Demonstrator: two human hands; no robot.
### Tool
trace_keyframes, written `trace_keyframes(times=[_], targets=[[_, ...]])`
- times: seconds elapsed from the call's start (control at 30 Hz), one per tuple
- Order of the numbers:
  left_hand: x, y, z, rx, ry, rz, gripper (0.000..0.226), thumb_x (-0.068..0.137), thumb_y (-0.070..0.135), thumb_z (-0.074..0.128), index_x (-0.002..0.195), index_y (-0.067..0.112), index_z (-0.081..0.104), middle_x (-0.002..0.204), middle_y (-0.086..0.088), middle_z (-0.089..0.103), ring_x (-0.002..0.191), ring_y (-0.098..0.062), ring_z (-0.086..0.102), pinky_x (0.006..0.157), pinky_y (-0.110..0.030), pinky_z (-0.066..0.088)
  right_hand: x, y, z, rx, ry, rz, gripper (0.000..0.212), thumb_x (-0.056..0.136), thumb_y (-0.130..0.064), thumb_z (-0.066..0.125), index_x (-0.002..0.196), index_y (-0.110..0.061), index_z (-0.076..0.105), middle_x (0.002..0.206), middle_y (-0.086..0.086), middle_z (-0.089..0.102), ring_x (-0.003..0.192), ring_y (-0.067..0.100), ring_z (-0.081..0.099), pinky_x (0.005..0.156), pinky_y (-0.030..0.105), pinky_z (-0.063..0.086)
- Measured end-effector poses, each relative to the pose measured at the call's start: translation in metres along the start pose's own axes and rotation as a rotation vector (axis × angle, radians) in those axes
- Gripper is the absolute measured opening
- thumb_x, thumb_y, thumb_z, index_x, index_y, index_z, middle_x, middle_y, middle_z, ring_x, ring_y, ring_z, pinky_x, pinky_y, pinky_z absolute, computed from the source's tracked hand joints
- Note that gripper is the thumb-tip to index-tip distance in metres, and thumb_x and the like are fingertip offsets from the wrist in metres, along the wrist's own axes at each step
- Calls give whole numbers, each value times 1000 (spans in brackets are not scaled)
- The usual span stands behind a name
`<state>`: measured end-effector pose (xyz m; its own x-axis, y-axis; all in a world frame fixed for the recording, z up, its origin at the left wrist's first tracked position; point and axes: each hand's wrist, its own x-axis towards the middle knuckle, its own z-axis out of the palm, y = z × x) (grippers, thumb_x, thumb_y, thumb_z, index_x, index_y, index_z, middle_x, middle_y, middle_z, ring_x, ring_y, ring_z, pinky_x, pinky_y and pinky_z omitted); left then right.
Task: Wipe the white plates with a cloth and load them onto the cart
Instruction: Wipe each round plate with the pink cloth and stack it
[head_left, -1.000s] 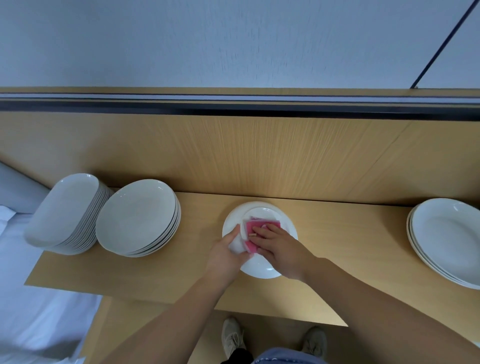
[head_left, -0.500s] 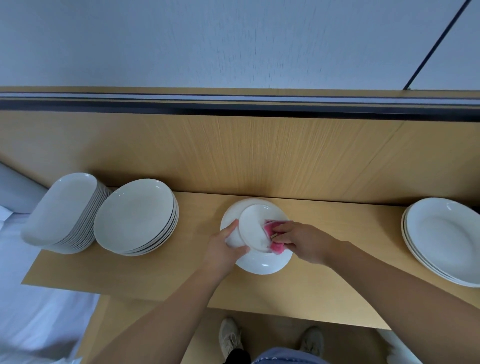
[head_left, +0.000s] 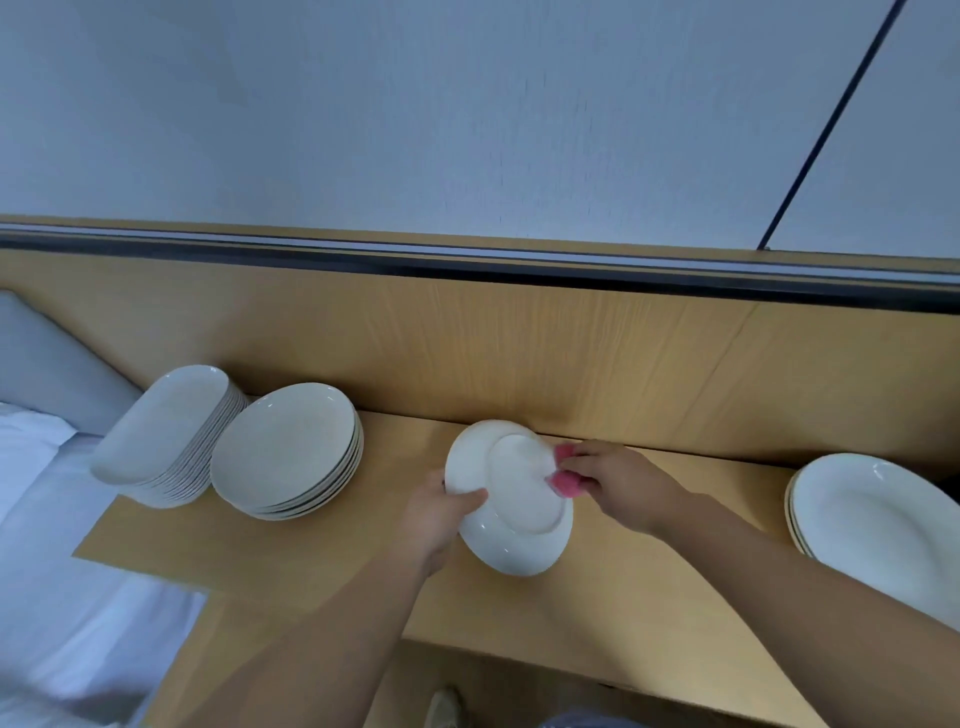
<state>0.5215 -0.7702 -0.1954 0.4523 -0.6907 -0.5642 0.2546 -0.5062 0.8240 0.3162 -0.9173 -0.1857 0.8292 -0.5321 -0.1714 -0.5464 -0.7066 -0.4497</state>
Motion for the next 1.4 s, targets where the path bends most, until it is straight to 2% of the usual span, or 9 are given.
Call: trace_keyframes(times=[0.13, 0.27, 0.33, 0.43, 0.5, 0.67, 0.8, 1.07, 1.4], targets=[[-17, 12, 14, -53, 8, -9, 28, 85, 14, 72, 110, 14, 60, 107, -5, 70, 100, -26, 67, 89, -50, 55, -11, -1, -14, 57, 45, -13, 34, 100, -16, 47, 132, -20, 60, 146, -6, 44, 131, 14, 43, 100, 13, 30], [-40, 25, 20, 32, 67, 94, 29, 80, 16, 73, 105, 15, 59, 108, -8, 67, 98, -26, 66, 87, -49, 56, -18, 2, -27, 82, 94, -32, 37, 98, -11, 51, 132, -22, 59, 146, -9, 45, 131, 13, 44, 104, 15, 31], [-50, 33, 17, 170, 112, 165, 35, 76, 23, 72, 108, 17, 59, 107, -4, 67, 97, -22, 65, 83, -46, 57, -18, 1, -35, 84, 121, -64, 37, 97, -9, 53, 131, -22, 60, 144, -10, 46, 129, 12, 46, 101, 12, 30], [-64, 49, 6, 518, 251, 337, 29, 81, 25, 66, 108, 23, 58, 98, 7, 62, 91, -13, 60, 75, -33, 52, -15, -6, -44, 83, 157, -107, 36, 96, -7, 54, 130, -19, 61, 142, -10, 48, 128, 12, 47, 96, 10, 28], [-72, 58, -3, 687, 338, 448, 26, 82, 25, 64, 107, 26, 58, 92, 11, 61, 87, -12, 58, 73, -31, 48, -12, -13, -45, 82, 171, -131, 36, 96, -8, 54, 130, -19, 61, 143, -10, 48, 128, 12, 47, 97, 9, 27], [-74, 61, -34, 957, 493, 603, 30, 93, 26, 54, 123, 24, 54, 101, 4, 65, 90, -19, 59, 77, -33, 46, -2, -32, -42, 48, 159, -189, 38, 98, -11, 52, 133, -22, 58, 146, -12, 43, 131, 10, 43, 99, 8, 25], [-67, 55, -66, 1076, 577, 539, 31, 97, 21, 45, 126, 27, 51, 102, -1, 68, 90, -22, 61, 78, -36, 49, 9, -47, -40, 2, 135, -207, 39, 99, -12, 51, 135, -23, 56, 147, -13, 41, 132, 10, 42, 97, 7, 23], [-47, 40, -128, 1190, 532, 455, 33, 97, 13, 41, 127, 23, 50, 104, -3, 65, 97, -25, 60, 78, -35, 46, 42, -84, -24, -5, 145, -225, 38, 98, -12, 53, 135, -21, 56, 146, -10, 43, 135, 10, 40, 100, 7, 20], [-10, 23, -174, 1273, 425, 432, 43, 90, 4, 39, 127, 25, 48, 103, 0, 65, 94, -23, 60, 69, -28, 36, 81, -116, 6, -26, 113, -177, 39, 96, -12, 54, 134, -23, 57, 144, -11, 46, 129, 14, 46, 107, 25, 36]])
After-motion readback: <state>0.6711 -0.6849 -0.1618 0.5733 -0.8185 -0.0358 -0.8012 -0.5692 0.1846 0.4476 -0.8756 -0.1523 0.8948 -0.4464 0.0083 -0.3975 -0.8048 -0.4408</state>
